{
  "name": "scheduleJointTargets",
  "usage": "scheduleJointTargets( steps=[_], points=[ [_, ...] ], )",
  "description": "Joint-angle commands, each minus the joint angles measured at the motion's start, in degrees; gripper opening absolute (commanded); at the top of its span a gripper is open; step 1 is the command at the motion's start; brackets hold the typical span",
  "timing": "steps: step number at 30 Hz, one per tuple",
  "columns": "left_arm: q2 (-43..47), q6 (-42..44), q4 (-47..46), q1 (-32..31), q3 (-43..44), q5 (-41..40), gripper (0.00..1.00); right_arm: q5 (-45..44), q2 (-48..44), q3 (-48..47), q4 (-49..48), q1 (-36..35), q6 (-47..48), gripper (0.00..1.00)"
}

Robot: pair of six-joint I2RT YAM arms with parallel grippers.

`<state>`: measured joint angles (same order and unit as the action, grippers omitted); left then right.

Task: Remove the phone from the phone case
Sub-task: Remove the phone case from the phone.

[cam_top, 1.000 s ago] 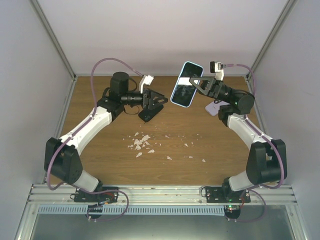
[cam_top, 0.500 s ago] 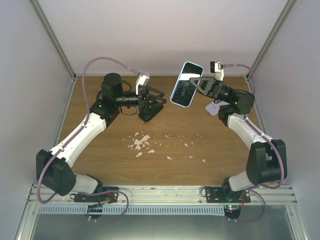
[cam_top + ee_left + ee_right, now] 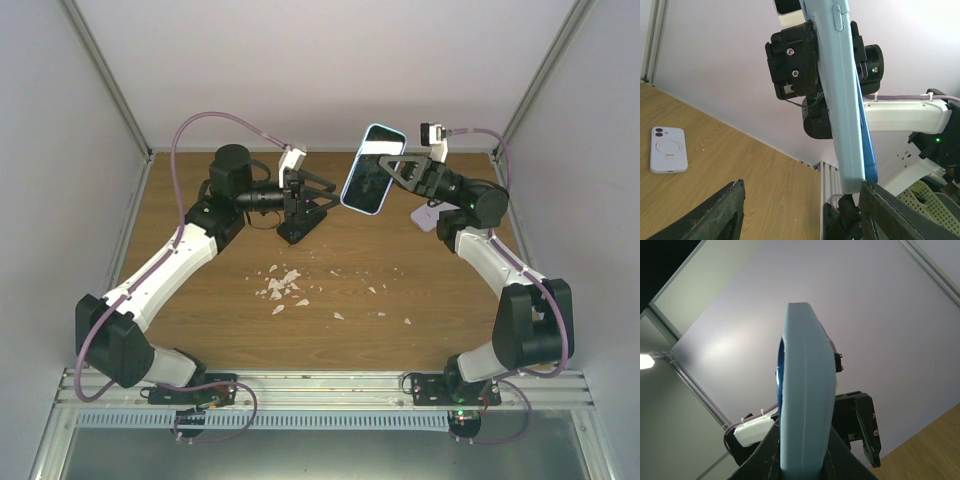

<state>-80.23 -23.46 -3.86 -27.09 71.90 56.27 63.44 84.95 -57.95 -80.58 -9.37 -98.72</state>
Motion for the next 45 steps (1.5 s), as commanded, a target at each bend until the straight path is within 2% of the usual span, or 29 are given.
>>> scheduleJointTargets(
  steps=[1,11,18,22,45],
  points=[
    [-0.67,0.0,-1.4,-0.59,1.75,-2.4,0.62,-1.23,-1.72,-0.44,-2.39,-0.75,0.9,0.01],
    [-1.33,0.06,0.89,-0.51,1.28,-5.77,0.6,-0.76,-1.52,-0.64,-3.87,-1.73,0.61,0.0],
    [-0.38,-3.57,-6.02,-0.37,-1.1,3.32,0.65,-0.63,-1.45,-0.72,-3.55,-1.74,0.89,0.0],
    [0.06,-5.29,-8.02,-0.39,-1.67,5.14,0.65,-0.66,-1.45,-0.8,-3.56,-1.71,0.9,0.01],
    [-1.84,-1.96,-1.34,0.98,-2.4,-3.69,0.59,-0.7,-1.62,-1.16,-7.42,-1.96,-2.1,0.01]
  ],
)
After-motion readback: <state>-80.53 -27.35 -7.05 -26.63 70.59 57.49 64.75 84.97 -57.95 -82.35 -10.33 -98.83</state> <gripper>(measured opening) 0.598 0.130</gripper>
